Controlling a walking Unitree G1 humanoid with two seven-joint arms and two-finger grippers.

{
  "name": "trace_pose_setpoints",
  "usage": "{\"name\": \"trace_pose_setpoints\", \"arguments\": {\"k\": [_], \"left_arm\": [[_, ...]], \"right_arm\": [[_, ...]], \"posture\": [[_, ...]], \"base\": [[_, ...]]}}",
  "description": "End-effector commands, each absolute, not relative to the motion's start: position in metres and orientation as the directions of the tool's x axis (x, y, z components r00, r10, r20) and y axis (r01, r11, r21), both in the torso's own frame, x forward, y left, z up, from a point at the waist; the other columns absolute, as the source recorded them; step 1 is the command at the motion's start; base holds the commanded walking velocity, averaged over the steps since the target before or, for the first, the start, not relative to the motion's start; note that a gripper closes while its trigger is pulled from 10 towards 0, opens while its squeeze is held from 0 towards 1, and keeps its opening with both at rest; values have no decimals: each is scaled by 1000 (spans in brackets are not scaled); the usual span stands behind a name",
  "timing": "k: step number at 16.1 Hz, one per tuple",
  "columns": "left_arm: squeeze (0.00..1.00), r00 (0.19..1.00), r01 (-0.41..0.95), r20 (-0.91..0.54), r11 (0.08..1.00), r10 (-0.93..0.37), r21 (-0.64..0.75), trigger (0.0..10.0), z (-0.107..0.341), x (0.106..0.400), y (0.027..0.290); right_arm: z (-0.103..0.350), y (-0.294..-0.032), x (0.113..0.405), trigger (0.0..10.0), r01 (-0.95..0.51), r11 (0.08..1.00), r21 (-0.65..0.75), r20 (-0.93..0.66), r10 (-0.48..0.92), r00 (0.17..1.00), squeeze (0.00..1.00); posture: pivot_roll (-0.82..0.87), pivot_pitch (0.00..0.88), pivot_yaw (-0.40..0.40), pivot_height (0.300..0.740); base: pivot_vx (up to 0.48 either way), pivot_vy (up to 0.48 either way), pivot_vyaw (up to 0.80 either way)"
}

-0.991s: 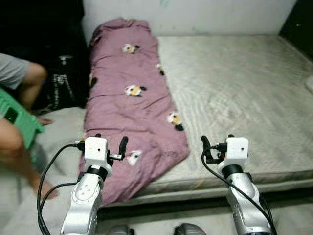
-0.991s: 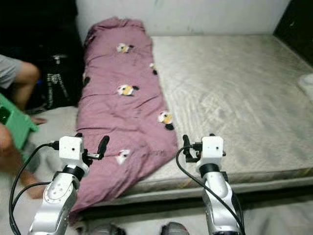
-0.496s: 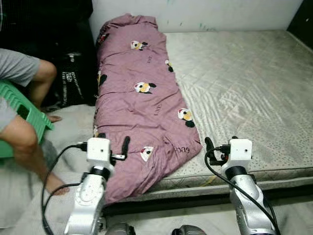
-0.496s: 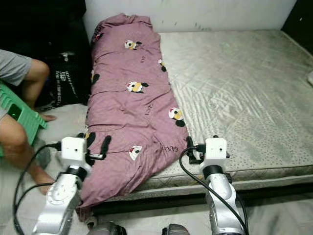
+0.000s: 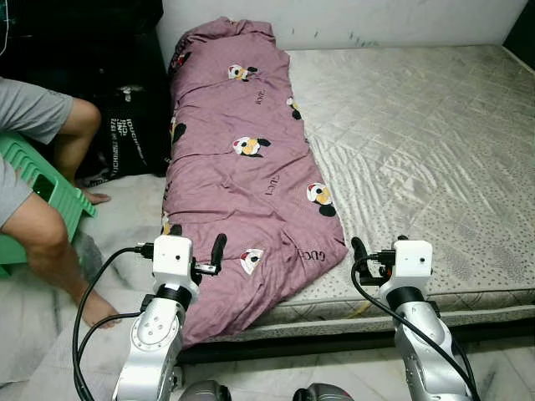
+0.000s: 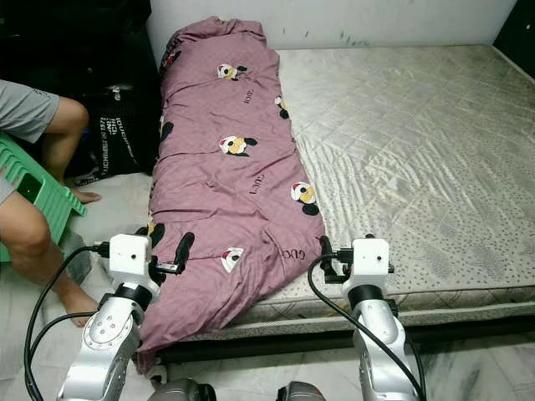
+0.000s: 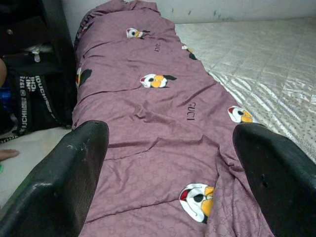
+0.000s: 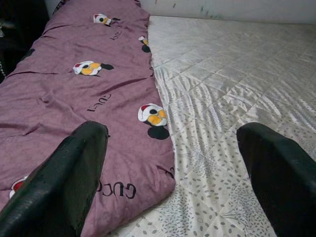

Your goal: Clean up the room

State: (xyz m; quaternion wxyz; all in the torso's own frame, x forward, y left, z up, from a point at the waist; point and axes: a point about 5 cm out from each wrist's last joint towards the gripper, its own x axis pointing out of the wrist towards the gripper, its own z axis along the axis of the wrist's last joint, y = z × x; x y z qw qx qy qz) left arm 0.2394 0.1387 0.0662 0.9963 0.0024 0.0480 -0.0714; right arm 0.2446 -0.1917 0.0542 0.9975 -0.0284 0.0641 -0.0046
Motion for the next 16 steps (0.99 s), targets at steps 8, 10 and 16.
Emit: {"name": "trace_pose_setpoints", "arguments": {"k": [8, 10, 16], "left_arm": [[0, 985, 132, -111, 991, -130, 15, 10000, 65, 239, 140], [0, 985, 133, -110, 991, -130, 16, 10000, 65, 240, 140], [0, 987, 127, -104, 992, -124, 19, 10000, 66, 242, 140]], "right_arm": [[59, -190, 247, 10000, -5, 999, -44, -107, 0, 994, 0], [61, -191, 248, 10000, -5, 999, -45, -103, 0, 995, 0], [61, -191, 249, 10000, -8, 999, -49, -103, 3, 995, 0]], "posture": [[-23, 52, 5, 701], [-25, 50, 4, 681], [-24, 46, 2, 661]], "base": [[0, 0, 0], [0, 0, 0], [0, 0, 0]]}}
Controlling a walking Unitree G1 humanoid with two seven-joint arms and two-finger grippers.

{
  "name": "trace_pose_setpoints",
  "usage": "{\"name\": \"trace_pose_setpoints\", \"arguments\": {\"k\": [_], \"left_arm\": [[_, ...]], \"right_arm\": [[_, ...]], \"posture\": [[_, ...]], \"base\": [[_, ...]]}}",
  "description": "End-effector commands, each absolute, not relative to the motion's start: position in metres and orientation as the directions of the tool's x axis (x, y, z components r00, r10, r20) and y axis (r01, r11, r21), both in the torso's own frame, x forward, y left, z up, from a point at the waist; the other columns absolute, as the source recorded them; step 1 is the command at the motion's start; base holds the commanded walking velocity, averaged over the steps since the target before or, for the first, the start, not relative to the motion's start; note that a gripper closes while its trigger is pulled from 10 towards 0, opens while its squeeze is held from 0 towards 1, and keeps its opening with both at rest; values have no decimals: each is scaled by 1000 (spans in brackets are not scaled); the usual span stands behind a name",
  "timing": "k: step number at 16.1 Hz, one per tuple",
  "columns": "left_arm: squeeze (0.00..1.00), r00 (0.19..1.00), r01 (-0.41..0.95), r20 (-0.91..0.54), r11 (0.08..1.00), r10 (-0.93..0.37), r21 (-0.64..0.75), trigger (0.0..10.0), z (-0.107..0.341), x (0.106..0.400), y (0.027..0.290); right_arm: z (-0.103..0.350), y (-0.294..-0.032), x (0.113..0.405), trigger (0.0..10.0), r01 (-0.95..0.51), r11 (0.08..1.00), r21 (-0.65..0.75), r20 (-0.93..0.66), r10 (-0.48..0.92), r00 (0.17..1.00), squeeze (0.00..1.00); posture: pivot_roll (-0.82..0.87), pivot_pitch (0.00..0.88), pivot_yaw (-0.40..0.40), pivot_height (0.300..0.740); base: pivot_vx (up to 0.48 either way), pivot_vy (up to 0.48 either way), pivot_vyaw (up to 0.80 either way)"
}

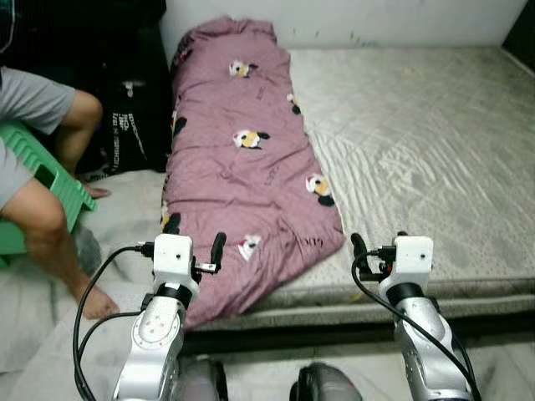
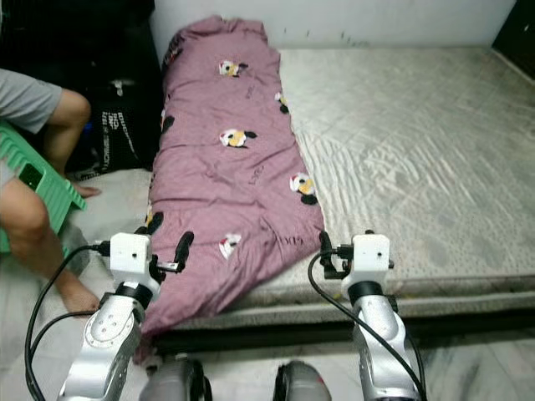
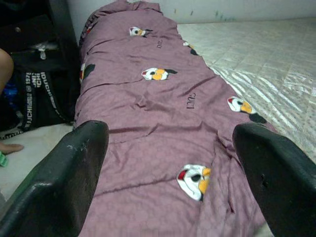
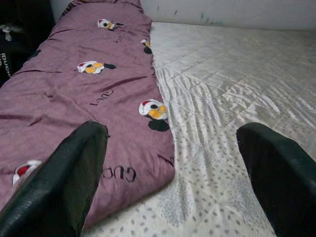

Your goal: Clean up the room

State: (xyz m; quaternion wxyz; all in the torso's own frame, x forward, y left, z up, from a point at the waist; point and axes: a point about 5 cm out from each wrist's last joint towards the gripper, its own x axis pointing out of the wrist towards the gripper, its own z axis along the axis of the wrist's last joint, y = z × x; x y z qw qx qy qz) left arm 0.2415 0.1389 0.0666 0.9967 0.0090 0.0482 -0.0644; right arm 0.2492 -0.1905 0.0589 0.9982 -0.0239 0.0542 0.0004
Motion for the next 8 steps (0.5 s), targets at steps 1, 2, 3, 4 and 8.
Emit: {"name": "trace_pose_setpoints", "arguments": {"k": [1, 2, 3, 4, 8], "left_arm": [[0, 987, 126, -102, 992, -123, 22, 10000, 66, 243, 140], [0, 988, 124, -100, 992, -121, 24, 10000, 66, 243, 140], [0, 988, 122, -99, 992, -119, 26, 10000, 66, 243, 140], [0, 988, 120, -99, 992, -117, 28, 10000, 66, 243, 140], [0, 990, 109, -98, 993, -105, 34, 10000, 66, 243, 141]], "right_arm": [[61, -191, 250, 10000, -9, 999, -49, -102, 4, 995, 0], [61, -190, 250, 10000, -11, 999, -49, -101, 6, 995, 0], [61, -190, 250, 10000, -15, 999, -50, -101, 10, 995, 0], [61, -190, 250, 10000, -17, 999, -50, -102, 12, 995, 0], [61, -189, 251, 10000, -23, 998, -51, -103, 18, 995, 0]], "posture": [[-24, 45, 2, 661], [-24, 45, 2, 661], [-23, 45, 0, 661], [-22, 46, -1, 656], [-19, 45, -4, 611]], "base": [[0, 0, 0], [0, 0, 0], [0, 0, 0], [0, 0, 0], [0, 0, 0]]}}
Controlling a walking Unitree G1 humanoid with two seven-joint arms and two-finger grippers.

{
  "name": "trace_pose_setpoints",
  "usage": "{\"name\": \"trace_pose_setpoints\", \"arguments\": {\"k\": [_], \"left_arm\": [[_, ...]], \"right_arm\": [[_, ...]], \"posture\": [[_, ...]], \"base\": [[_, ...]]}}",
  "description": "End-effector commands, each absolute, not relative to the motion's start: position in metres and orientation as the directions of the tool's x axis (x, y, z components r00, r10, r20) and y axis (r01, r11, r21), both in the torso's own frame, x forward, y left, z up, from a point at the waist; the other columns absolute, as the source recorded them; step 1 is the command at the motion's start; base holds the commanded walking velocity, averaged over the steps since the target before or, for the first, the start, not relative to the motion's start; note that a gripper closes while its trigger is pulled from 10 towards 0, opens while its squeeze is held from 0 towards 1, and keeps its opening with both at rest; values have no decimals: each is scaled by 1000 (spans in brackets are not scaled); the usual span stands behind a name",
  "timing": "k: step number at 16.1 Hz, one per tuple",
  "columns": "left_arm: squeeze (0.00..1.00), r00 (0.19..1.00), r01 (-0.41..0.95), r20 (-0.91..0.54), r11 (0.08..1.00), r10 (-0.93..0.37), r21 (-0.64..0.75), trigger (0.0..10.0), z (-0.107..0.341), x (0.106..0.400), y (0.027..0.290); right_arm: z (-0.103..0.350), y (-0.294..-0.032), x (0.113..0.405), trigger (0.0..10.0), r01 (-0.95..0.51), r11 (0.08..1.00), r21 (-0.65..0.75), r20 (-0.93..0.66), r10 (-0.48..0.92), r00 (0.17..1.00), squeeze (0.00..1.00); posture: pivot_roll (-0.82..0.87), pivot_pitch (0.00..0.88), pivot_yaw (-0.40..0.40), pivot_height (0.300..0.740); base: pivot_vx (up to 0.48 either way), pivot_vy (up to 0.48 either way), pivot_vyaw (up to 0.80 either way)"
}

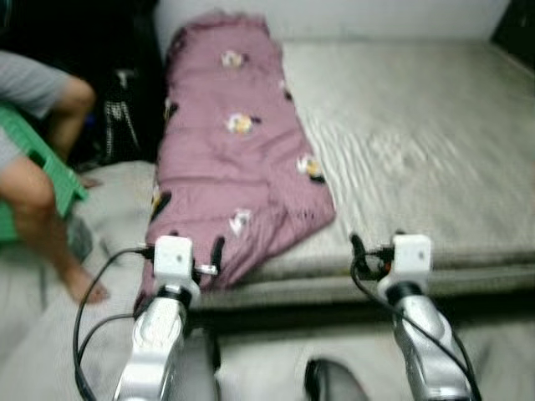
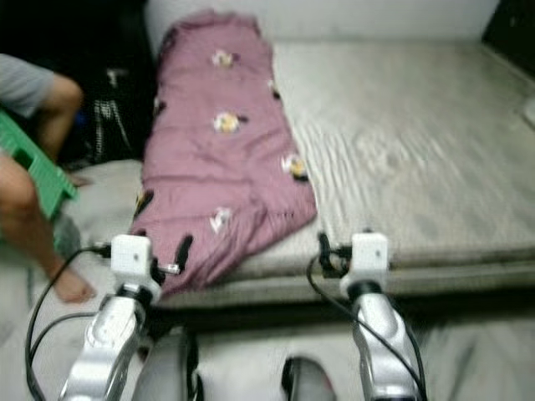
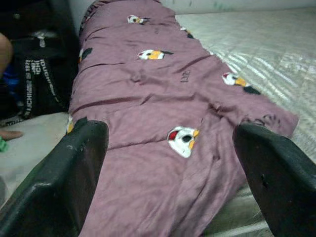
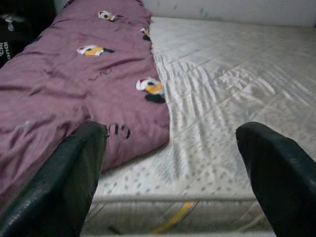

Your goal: Clean up the room

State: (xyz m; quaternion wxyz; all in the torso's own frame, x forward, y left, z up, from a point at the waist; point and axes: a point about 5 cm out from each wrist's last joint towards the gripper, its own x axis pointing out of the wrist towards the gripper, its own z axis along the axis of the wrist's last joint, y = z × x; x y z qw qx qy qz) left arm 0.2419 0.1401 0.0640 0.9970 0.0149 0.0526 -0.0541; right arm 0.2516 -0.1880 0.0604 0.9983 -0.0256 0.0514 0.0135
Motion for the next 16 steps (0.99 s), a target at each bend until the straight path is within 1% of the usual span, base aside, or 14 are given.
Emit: {"name": "trace_pose_setpoints", "arguments": {"k": [1, 4, 5, 11, 12, 16], "left_arm": [[0, 990, 107, -98, 994, -103, 35, 10000, 66, 243, 141], [0, 991, 96, -95, 994, -91, 49, 10000, 66, 244, 142], [0, 991, 96, -95, 994, -91, 49, 10000, 66, 244, 142], [0, 990, 107, -94, 993, -102, 48, 10000, 68, 244, 140], [0, 990, 104, -96, 993, -99, 50, 10000, 68, 244, 141], [0, 988, 125, -91, 992, -122, 33, 10000, 69, 244, 139]], "right_arm": [[60, -189, 251, 10000, -24, 998, -51, -103, 19, 994, 0], [60, -188, 251, 10000, -32, 998, -50, -103, 27, 994, 0], [60, -188, 252, 10000, -34, 998, -51, -99, 29, 995, 0], [62, -187, 254, 10000, -40, 998, -56, -94, 35, 995, 0], [63, -186, 255, 10000, -61, 996, -71, -86, 55, 995, 0], [64, -181, 253, 10000, -95, 994, -62, -76, 90, 993, 0]], "posture": [[-19, 45, -4, 606], [-17, 45, -3, 571], [-16, 45, -3, 567], [-15, 56, -5, 567], [-15, 57, -4, 567], [-19, 60, -4, 567]], "base": [[0, 0, 0], [0, 0, 0], [0, 0, 0], [0, 0, 0], [0, 0, 0], [0, 0, 755]]}}
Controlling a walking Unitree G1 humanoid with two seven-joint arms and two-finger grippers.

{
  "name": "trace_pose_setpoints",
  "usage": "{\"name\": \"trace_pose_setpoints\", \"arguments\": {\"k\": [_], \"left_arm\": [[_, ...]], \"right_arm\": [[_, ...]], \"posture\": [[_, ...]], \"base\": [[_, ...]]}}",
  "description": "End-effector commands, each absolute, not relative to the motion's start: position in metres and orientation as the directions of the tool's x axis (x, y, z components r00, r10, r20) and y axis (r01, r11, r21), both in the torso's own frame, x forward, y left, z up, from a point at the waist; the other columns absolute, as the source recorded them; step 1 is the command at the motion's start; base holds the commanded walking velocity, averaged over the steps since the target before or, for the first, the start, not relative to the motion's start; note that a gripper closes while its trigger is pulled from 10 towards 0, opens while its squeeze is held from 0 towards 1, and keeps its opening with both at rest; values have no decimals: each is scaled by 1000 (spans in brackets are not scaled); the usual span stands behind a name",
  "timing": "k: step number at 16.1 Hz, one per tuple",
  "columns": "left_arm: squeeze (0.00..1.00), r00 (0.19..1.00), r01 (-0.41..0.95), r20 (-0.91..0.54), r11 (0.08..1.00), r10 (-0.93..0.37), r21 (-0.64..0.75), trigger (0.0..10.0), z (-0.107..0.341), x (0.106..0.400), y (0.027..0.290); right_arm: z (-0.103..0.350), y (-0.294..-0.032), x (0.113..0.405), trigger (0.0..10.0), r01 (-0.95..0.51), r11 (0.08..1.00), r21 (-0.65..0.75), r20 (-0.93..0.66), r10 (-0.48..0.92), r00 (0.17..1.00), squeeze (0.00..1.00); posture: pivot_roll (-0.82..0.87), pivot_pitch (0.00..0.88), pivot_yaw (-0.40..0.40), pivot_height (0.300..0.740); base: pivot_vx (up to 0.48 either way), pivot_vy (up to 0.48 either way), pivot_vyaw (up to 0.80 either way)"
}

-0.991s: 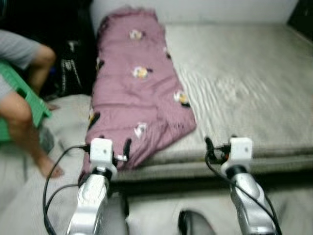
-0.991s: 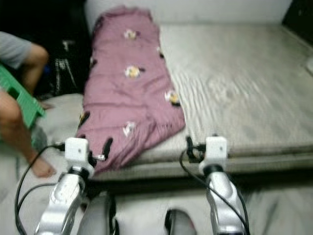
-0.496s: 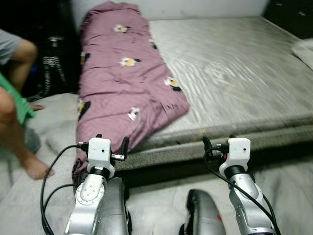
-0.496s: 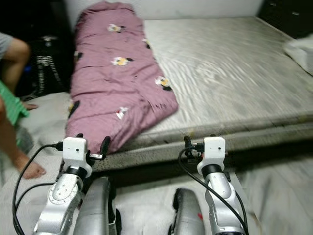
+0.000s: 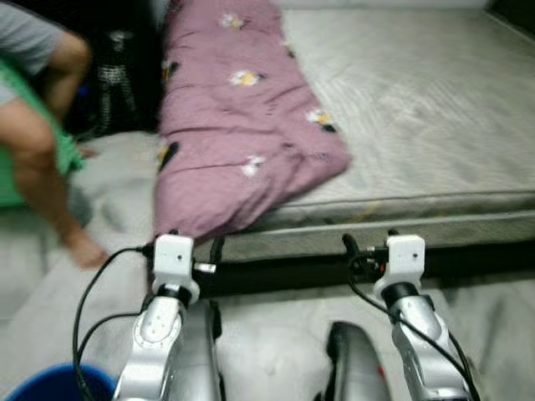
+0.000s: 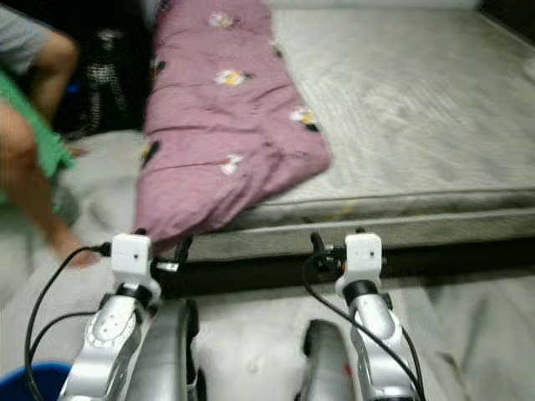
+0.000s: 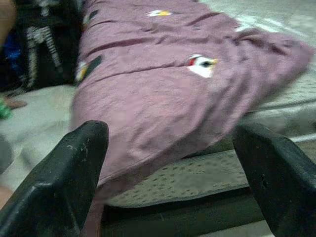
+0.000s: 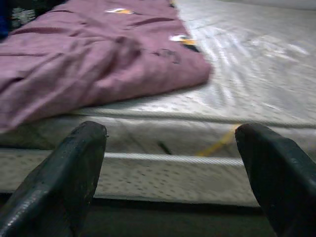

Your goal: Clean up the room

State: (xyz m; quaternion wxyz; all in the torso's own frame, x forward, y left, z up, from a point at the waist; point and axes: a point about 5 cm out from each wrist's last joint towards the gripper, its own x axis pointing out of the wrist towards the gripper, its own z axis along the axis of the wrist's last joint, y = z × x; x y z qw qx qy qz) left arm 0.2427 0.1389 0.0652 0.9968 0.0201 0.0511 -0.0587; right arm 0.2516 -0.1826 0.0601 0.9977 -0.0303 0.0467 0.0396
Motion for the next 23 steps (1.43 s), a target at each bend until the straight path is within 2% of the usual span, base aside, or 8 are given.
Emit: {"name": "trace_pose_setpoints", "arguments": {"k": [1, 7, 11, 23], "left_arm": [[0, 987, 132, -91, 991, -129, 26, 10000, 69, 244, 138], [0, 986, 140, -94, 990, -138, 15, 10000, 68, 244, 137], [0, 985, 144, -97, 990, -142, 12, 10000, 68, 244, 136], [0, 983, 161, -93, 987, -160, 5, 10000, 68, 245, 134]], "right_arm": [[64, -180, 252, 10000, -95, 994, -56, -77, 90, 993, 0], [66, -181, 254, 10000, -109, 992, -70, -68, 104, 992, 0], [67, -180, 255, 10000, -118, 990, -72, -61, 113, 992, 0], [67, -181, 257, 10000, -102, 991, -81, -60, 97, 993, 0]], "posture": [[-21, 61, -4, 567], [-22, 62, -6, 567], [-22, 60, -6, 567], [-24, 56, -4, 567]], "base": [[0, 0, 0], [0, 0, 0], [0, 0, 611], [295, 0, 0]]}}
